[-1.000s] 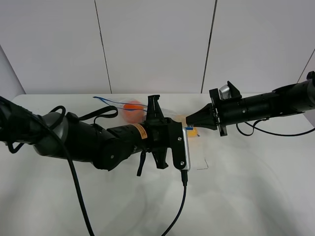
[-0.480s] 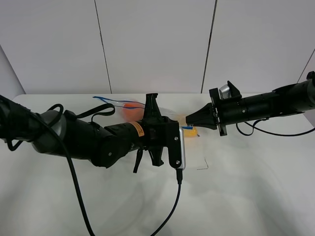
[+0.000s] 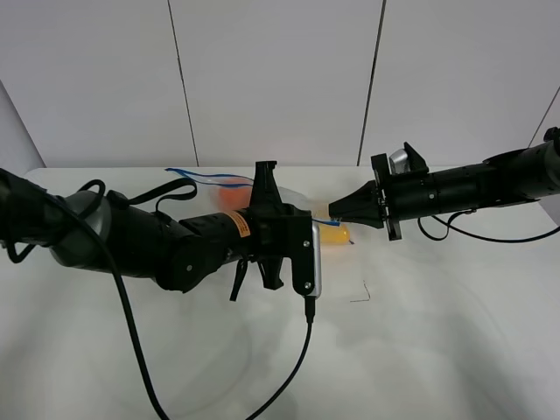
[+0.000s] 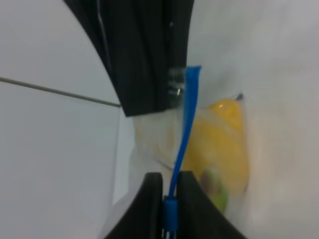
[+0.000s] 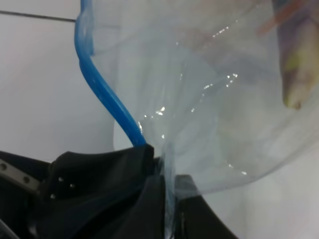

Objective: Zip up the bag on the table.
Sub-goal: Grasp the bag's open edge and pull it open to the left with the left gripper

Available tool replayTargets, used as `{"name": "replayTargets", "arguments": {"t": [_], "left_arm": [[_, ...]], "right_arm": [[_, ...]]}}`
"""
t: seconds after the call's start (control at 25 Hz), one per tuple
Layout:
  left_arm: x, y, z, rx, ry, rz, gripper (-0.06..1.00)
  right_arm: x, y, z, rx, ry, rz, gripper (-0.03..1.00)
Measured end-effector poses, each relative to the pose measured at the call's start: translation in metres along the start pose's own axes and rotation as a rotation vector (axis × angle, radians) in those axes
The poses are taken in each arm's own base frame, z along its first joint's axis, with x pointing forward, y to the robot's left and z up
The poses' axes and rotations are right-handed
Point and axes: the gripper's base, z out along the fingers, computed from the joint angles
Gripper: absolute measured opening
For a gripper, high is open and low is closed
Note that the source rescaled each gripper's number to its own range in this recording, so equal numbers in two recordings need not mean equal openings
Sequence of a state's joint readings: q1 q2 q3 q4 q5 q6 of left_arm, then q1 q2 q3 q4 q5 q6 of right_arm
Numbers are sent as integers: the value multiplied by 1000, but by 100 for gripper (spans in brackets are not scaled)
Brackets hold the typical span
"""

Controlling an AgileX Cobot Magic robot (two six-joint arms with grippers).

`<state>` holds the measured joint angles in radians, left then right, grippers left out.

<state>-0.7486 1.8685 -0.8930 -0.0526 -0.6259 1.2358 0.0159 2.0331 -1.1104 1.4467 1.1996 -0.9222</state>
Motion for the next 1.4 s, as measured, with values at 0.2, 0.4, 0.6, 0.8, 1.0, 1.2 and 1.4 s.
{"name": "replayTargets", "arguments": {"t": [0.2, 0.4, 0.6, 0.8, 1.0, 1.2, 1.4], "left_arm": [[25, 22, -9, -37, 60, 1, 0], [59, 37, -14, -69, 149, -7, 0], [94, 48, -22, -94, 238, -6, 0], [131, 59, -33, -127, 334, -30, 0], [158, 66, -45, -150, 406, -43, 0], [176, 69, -54, -161, 459, -62, 0], [177, 69, -54, -154, 462, -63, 0]], "right_arm": [[-1, 2, 0, -16, -14, 8, 0], [-2, 2, 0, -17, -16, 16, 0], [-2, 2, 0, -13, -17, 16, 0], [-1, 2, 0, -10, -13, 14, 0], [-1, 2, 0, -10, -13, 14, 0], [-1, 2, 0, -8, -9, 13, 0], [-1, 2, 0, -9, -9, 13, 0]]}}
